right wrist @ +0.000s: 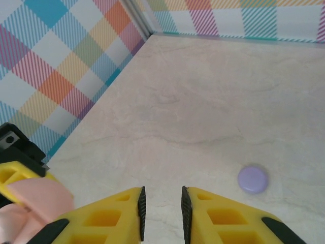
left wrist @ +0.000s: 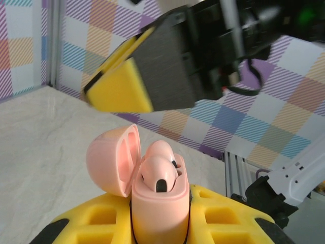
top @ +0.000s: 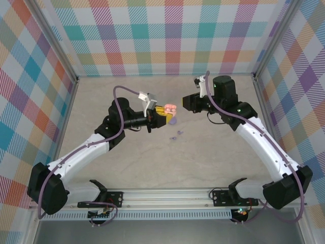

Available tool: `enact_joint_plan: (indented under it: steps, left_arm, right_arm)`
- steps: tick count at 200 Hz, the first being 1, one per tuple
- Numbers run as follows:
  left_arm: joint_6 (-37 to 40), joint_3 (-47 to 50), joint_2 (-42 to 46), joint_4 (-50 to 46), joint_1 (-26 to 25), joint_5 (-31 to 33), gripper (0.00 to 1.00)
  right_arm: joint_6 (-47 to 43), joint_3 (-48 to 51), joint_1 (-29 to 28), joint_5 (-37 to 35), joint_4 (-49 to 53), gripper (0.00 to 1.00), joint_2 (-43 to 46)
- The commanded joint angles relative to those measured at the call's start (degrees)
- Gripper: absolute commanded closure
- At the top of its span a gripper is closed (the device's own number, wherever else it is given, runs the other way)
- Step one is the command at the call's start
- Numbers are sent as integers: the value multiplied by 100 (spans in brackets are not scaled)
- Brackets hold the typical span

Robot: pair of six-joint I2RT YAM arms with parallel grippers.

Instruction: Insert the wireless bluetooth earbuds into the charging case

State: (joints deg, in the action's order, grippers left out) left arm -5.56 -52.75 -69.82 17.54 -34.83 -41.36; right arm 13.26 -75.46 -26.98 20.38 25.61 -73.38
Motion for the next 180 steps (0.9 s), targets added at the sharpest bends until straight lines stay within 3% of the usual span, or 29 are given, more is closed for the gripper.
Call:
enact_joint_plan:
  steps: [1, 58, 106, 180]
  left_arm:
    - [310, -265, 189, 131, -96, -322, 90]
    - [345, -374, 160, 162, -138, -426, 91]
    - [200, -398, -6, 217, -166, -417, 91]
    - [14, -445, -311, 103, -163, -69, 91]
  right_arm:
    - [45, 20, 44, 853, -279, 76, -222]
    - [54, 20, 49, 1549, -566, 83, -460]
    - [122, 127, 53, 1950, -866, 84, -410]
    - [255, 303, 53, 1996, -1145, 84, -204]
